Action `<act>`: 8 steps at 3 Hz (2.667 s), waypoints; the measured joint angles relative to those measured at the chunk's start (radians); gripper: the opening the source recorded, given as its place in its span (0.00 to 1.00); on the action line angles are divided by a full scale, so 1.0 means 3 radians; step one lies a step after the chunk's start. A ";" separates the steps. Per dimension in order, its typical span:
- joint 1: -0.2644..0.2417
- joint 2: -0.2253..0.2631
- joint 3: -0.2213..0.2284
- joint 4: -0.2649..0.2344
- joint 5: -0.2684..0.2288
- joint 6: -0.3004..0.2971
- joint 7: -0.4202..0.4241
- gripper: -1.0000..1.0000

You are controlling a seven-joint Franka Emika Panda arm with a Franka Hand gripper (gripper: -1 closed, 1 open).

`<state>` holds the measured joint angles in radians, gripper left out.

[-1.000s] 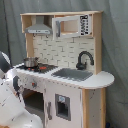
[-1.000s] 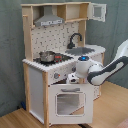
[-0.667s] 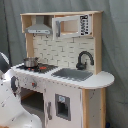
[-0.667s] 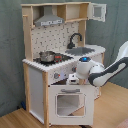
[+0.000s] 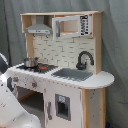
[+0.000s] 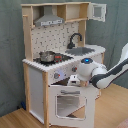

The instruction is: Play with the kitchen

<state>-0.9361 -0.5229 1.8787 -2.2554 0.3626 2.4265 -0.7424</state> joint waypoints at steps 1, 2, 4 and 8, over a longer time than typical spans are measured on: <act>0.0174 0.0047 -0.0042 -0.0054 0.0000 0.0004 0.0299 0.00; 0.0398 0.0080 -0.0106 -0.0128 0.0000 0.0015 0.0590 0.00; 0.0835 0.0080 -0.0291 -0.0298 0.0000 0.0135 0.1051 0.00; 0.1336 0.0068 -0.0467 -0.0289 -0.0003 0.0375 0.1613 1.00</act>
<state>-0.5354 -0.5023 1.7385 -2.3422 0.3617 2.5389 -0.2586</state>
